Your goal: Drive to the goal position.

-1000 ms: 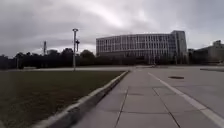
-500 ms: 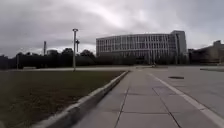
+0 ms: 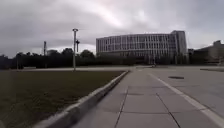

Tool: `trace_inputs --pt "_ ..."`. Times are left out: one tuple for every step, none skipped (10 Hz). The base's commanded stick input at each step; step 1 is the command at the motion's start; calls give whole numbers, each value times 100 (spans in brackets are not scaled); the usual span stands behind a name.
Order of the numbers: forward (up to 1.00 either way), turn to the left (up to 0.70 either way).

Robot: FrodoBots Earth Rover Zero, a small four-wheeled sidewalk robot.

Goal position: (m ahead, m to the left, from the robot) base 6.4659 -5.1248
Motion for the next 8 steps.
trace_inputs --pt "70 -17" --pt "70 -28" --pt "70 -29" --pt "70 -29" --pt "70 -29" --pt "70 -8" --pt "70 0" --pt "70 0"
